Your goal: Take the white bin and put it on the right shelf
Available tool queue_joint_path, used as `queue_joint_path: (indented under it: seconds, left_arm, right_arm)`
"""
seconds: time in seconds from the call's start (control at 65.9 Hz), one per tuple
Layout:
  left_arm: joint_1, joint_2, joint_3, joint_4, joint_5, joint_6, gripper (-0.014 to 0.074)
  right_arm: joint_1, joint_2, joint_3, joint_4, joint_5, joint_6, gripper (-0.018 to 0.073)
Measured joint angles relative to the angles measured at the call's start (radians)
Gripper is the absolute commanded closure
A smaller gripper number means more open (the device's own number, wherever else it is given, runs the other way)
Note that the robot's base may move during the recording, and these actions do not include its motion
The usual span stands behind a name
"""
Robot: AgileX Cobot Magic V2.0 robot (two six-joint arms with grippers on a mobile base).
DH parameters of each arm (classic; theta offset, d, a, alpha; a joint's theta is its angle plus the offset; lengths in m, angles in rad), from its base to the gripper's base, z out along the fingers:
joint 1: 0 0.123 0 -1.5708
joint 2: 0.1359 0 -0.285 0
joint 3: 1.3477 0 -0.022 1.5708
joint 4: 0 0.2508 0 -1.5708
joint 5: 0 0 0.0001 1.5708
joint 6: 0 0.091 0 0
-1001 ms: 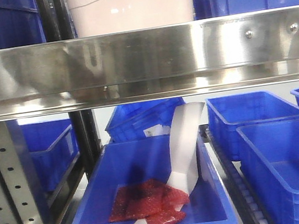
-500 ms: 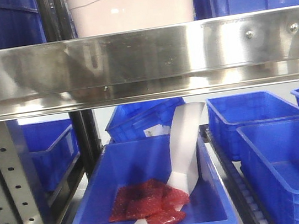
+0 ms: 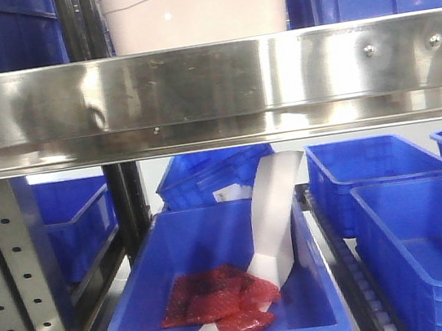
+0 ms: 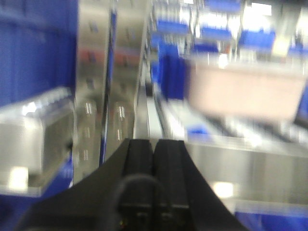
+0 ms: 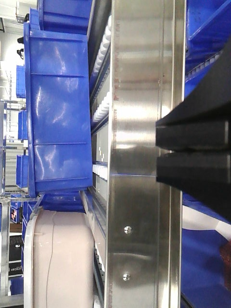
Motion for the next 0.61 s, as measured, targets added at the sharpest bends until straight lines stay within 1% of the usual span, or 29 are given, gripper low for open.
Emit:
queue_joint_path:
  seconds: [0.121,0.182,0.288,0.364,0.47,0.561,0.607]
  left_arm:
    - [-0.018,-0.035,0.048,0.032,0.032,0.000,0.0715]
    - [-0.017,-0.074,0.069,0.037,0.038,0.000,0.0715]
    - [-0.005,-0.157,0.095,0.037,0.086,0.000,0.0715]
    - [0.021,-0.206,0.113,0.030,0.102,0.000,0.0715]
    - [0.046,-0.229,0.162,-0.014,0.081,0.000,0.0715]
    - [0.048,-0.230,0.196,-0.043,0.038,0.000,0.0715]
    - [0.048,-0.230,0.198,-0.050,0.038,0.000,0.0715]
  right_arm:
    - [0.000,0.000,0.000,0.000,0.000,0.000,0.0505]
    - [0.000,0.000,0.000,0.000,0.000,0.000,0.0505]
    - [0.000,0.000,0.000,0.000,0.000,0.000,0.0505]
    - [0.000,0.000,0.000,0.000,0.000,0.000,0.0505]
    - [0.000,0.000,0.000,0.000,-0.001,0.000,0.0505]
    - [0.000,0.000,0.001,0.000,-0.001,0.000,0.0505]
    - [0.000,0.000,0.001,0.000,-0.001,0.000,0.0505]
